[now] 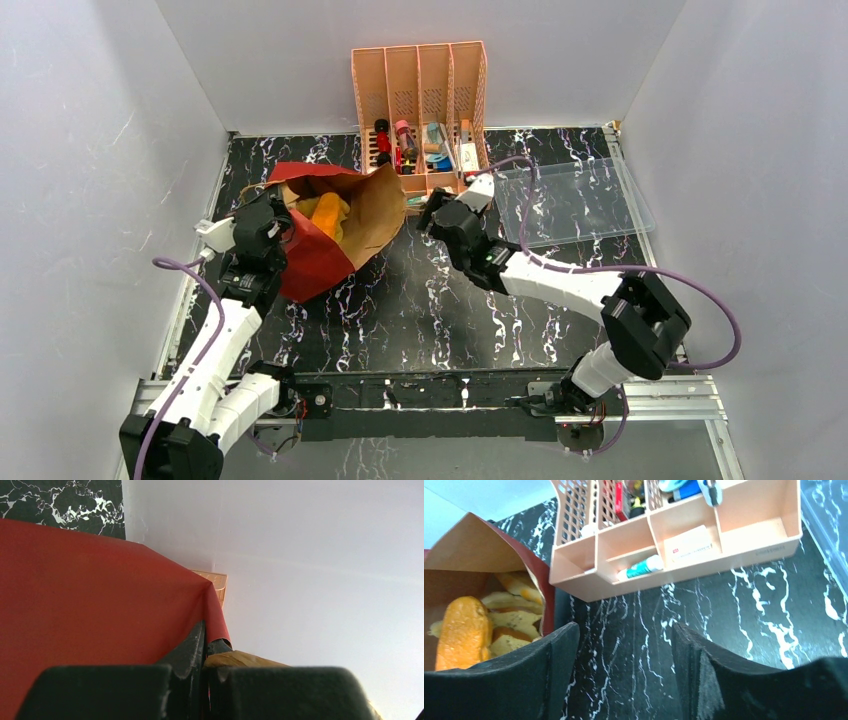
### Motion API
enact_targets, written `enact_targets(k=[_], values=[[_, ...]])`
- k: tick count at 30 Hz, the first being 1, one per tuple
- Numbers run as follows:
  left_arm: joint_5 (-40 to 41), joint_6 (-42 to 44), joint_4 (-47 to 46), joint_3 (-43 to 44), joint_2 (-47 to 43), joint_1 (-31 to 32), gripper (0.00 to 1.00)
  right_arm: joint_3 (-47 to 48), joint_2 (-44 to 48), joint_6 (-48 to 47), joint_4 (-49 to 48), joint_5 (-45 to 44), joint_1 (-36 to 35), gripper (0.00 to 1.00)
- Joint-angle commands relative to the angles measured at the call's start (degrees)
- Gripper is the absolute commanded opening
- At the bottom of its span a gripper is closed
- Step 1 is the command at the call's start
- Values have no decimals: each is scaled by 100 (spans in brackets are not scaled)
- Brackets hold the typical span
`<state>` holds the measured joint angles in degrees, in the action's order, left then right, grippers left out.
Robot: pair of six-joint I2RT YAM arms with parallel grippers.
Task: Take the fake bread out of the paper bag
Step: Place the paper bag at the center of the board.
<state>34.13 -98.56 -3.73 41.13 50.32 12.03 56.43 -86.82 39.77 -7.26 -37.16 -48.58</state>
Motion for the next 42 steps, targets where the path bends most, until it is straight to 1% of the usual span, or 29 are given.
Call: enact_targets(k=[1,4,8,10,14,16,18,20,22,23,26,27,32,34,42], values=[[99,-66,-401,318,-38,-28,0,-535,327,298,-332,-109,25,59],[152,-18,-372,336,-55,-28,0,-891,567,312,-605,-75,17,53],[189,29,-361,340,-32,-27,0,-1171,910,144,-776,114,16,52],[184,37,-390,335,-3,-26,0,-1220,1033,37,-730,336,11,55],[187,29,-423,331,46,-26,0,-1344,1229,-50,-535,613,-84,68],[171,3,-444,342,59,-27,0,-1483,1275,19,-522,599,-127,69],[154,-31,-431,385,77,-26,0,-1660,1227,159,-624,654,-134,68],[145,-59,-437,451,112,-26,0,-1828,1076,324,-902,800,-147,63],[115,-65,-445,530,151,-26,0,-1915,820,426,-1280,881,-199,56],[91,-63,-445,569,174,-26,0,-1923,651,462,-1487,898,-231,50],[4,-113,-459,616,224,-30,0,-1805,103,576,-2016,1020,-276,28],[-28,-158,-462,613,238,-28,0,-1716,-81,614,-2154,1063,-284,22],[-146,-336,-478,512,273,-18,0,-1170,-956,759,-2725,1132,-310,4],[-151,-382,-480,456,271,-19,0,-912,-1267,798,-2842,1202,-310,2],[-309,-505,-514,258,299,-20,0,248,-2354,838,-3059,1497,-299,0]])
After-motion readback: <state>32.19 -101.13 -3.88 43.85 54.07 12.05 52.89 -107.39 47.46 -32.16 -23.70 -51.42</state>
